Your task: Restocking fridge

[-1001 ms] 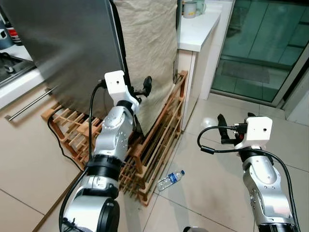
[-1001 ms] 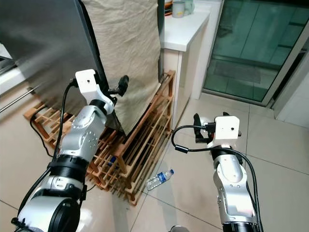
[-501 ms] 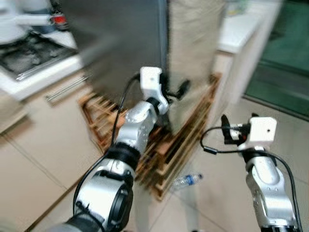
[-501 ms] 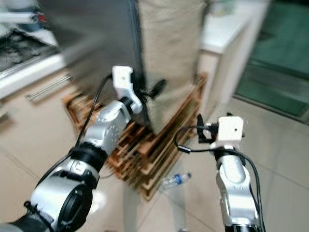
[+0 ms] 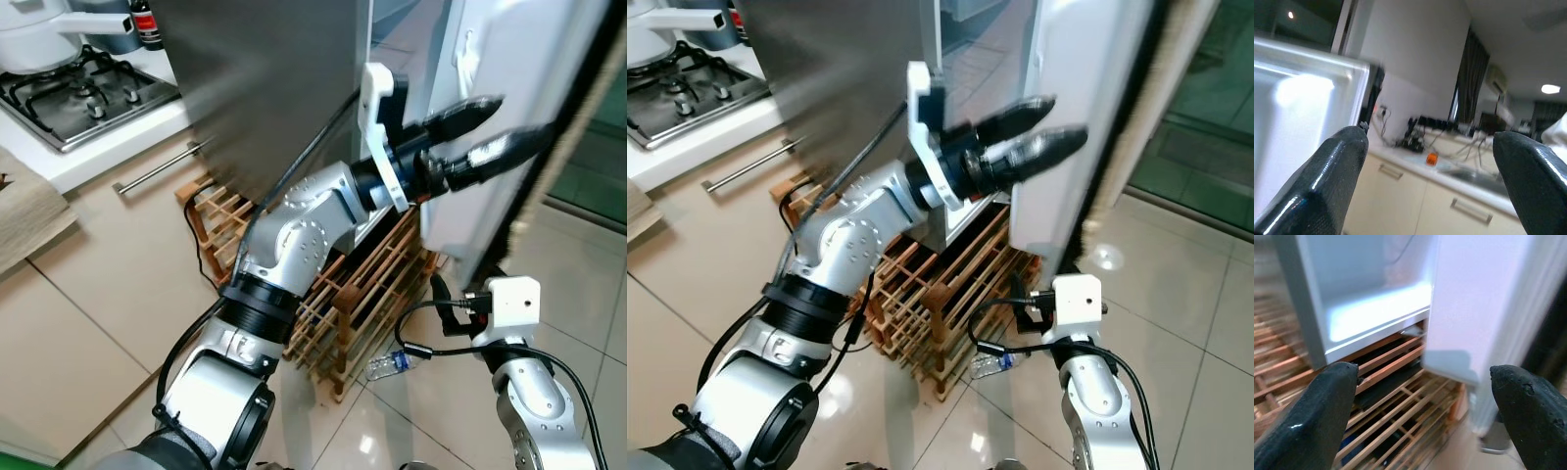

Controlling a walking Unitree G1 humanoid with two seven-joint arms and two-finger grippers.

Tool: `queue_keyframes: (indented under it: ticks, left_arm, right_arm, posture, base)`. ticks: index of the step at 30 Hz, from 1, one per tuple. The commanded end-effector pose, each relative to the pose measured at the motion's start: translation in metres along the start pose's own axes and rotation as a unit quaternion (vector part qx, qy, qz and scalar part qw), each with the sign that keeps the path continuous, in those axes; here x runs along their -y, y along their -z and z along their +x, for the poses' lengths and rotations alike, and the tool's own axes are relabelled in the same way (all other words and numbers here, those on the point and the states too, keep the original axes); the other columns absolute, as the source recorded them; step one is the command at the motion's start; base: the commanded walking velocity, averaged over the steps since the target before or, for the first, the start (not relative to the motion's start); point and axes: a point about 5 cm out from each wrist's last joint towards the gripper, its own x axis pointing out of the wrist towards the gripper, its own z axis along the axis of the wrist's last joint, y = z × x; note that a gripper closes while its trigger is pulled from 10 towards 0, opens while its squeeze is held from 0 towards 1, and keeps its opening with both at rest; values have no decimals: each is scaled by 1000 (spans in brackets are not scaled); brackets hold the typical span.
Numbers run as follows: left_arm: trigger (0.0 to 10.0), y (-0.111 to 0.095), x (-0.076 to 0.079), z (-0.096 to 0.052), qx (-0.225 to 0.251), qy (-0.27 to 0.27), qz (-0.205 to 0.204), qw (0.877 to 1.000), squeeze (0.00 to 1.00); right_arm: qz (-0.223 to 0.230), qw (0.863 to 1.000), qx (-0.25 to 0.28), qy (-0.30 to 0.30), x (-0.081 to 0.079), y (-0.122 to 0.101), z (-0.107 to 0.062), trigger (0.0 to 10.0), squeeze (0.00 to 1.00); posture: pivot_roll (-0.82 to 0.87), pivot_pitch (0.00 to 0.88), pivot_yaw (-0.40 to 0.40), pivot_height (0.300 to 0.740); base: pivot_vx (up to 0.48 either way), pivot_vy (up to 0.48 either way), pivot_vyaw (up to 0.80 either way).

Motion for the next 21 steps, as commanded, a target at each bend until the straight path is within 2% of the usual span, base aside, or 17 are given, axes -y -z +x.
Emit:
queue_keyframes:
  ticks: [1,2,4,5,6,7,9,10,11,12,14,15,16,18,19,20,21]
  left_arm:
    - [10000,4,-7,-22,28,-56,-27,998,0]
    - [10000,4,-7,-22,28,-56,-27,998,0]
    - [10000,-7,-17,-54,24,-110,-6,994,0]
    - [10000,-20,-27,-93,17,-190,16,982,0]
    - [10000,-20,-27,-93,17,-190,16,982,0]
    - [10000,-23,-29,-102,15,-208,21,978,0]
    - [10000,-28,-38,-128,14,-290,40,956,0]
    - [10000,-32,-43,-142,21,-345,50,937,0]
    - [10000,-32,-43,-142,21,-345,50,937,0]
    - [10000,-35,-51,-166,30,-432,76,898,0]
    - [10000,-38,-56,-203,42,-550,108,827,0]
    - [10000,-37,-55,-217,42,-584,117,802,0]
    - [10000,-35,-53,-226,35,-604,124,787,0]
    - [10000,-29,-45,-242,-8,-635,164,754,0]
    - [10000,-29,-45,-242,-8,-635,164,754,0]
    - [10000,-21,-37,-254,-44,-653,187,732,0]
    - [10000,-21,-37,-254,-44,-653,187,732,0]
  right_arm:
    - [-2,1000,8,-1,-2,-5,3,10000,0]
    - [-2,1000,8,-1,-2,-5,3,10000,0]
    - [1,1000,8,-3,-4,-5,6,10000,0]
    - [1,1000,11,-6,-4,-5,11,10000,0]
    - [1,1000,11,-6,-4,-5,11,10000,0]
    - [1,1000,12,-6,-4,-5,12,10000,0]
    - [0,1000,13,-4,-3,-6,17,10000,0]
    - [2,1000,15,-1,-2,-7,21,10000,0]
    - [2,1000,15,-1,-2,-7,21,10000,0]
    - [7,1000,20,5,1,-11,26,10000,0]
    - [16,999,31,12,3,-17,34,10000,0]
    - [18,999,35,14,4,-20,37,10000,0]
    - [19,999,36,14,5,-22,39,10000,0]
    - [20,999,38,12,4,-23,41,10000,0]
    - [20,999,38,12,4,-23,41,10000,0]
    - [25,999,38,7,3,-23,42,10000,0]
    - [25,999,38,7,3,-23,42,10000,0]
  posture:
    - [-274,0,115,740]
    - [-274,0,115,740]
    - [-231,0,110,740]
    - [-210,0,105,740]
    - [-210,0,105,740]
    - [-191,0,101,740]
    - [-175,0,95,740]
    - [-167,0,93,740]
    - [-167,0,93,740]
    - [-157,0,90,740]
    - [-153,0,89,740]
    - [-153,0,89,740]
    - [-153,0,90,740]
    - [-151,0,86,740]
    - [-151,0,86,740]
    - [-138,0,68,740]
    - [-138,0,68,740]
  base:
    - [0,0,0]
    - [0,0,0]
    - [0,0,0]
    - [0,0,0]
    - [0,0,0]
    - [0,0,0]
    - [0,0,0]
    - [0,0,0]
    - [0,0,0]
    - [0,0,0]
    - [0,0,0]
    - [0,0,0]
    - [0,0,0]
    - [0,0,0]
    - [0,0,0]
    - [0,0,644]
    - [0,0,644]
